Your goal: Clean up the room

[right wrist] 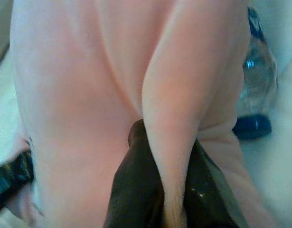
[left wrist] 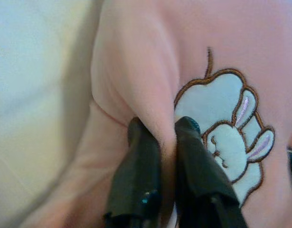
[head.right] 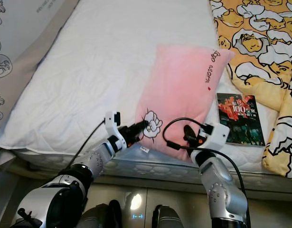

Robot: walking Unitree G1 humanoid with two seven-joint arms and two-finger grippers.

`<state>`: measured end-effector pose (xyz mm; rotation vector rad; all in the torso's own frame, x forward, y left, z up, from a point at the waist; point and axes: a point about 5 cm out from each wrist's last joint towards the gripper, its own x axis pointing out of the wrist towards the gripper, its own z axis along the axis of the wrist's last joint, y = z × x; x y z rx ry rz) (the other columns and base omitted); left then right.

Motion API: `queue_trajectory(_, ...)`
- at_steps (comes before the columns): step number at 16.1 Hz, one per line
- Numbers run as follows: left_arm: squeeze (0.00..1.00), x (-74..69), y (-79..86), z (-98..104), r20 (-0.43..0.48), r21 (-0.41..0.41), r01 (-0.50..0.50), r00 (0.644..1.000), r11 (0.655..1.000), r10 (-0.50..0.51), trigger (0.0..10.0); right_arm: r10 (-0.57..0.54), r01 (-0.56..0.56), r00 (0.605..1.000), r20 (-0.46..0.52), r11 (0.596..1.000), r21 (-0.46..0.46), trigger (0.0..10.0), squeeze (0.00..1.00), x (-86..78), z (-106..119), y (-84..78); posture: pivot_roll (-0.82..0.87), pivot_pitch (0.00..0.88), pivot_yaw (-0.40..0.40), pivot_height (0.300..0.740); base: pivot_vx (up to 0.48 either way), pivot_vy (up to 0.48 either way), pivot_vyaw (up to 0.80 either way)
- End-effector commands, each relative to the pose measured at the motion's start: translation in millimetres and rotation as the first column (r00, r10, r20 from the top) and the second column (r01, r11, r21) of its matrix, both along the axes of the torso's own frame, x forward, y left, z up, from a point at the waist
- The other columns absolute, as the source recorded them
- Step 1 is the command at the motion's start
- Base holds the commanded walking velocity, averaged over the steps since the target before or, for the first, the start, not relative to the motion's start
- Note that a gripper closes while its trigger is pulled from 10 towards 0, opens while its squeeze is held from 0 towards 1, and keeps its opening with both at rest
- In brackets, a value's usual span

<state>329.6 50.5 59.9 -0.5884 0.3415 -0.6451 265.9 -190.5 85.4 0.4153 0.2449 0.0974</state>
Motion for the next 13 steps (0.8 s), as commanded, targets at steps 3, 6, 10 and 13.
queue_trajectory(3,0.0,14.6,15.2,28,0.208,0.053,-0.126,0.972,0.991,0.112,0.0,0.016,-0.003,0.995,0.102,0.992,-0.126,0.0,0.0,12.8,22,1.8,-0.17,0.061,0.056,0.74,0.0,0.0,0.0)
queue_trajectory(6,0.0,21.8,33.0,51,0.325,0.068,-0.171,0.935,0.983,0.14,0.0,0.001,0.022,0.983,0.181,0.992,-0.124,0.0,0.0,26.2,42,-3.0,-0.15,0.018,0.05,0.74,0.0,0.0,0.0)
queue_trajectory(10,0.0,4.8,64.2,68,0.452,0.176,-0.278,0.875,0.944,0.174,0.0,-0.015,0.07,0.945,0.328,0.986,-0.154,0.0,0.0,49.8,84,-14.4,-0.11,0.0,0.042,0.74,0.0,0.0,0.0)
queue_trajectory(13,0.0,0.0,67.0,61,0.447,0.223,-0.311,0.875,0.924,0.187,0.0,-0.005,0.053,0.958,0.286,0.986,-0.159,0.0,0.0,52.8,70,-12.2,-0.09,0.0,0.03,0.74,0.0,0.0,0.0)
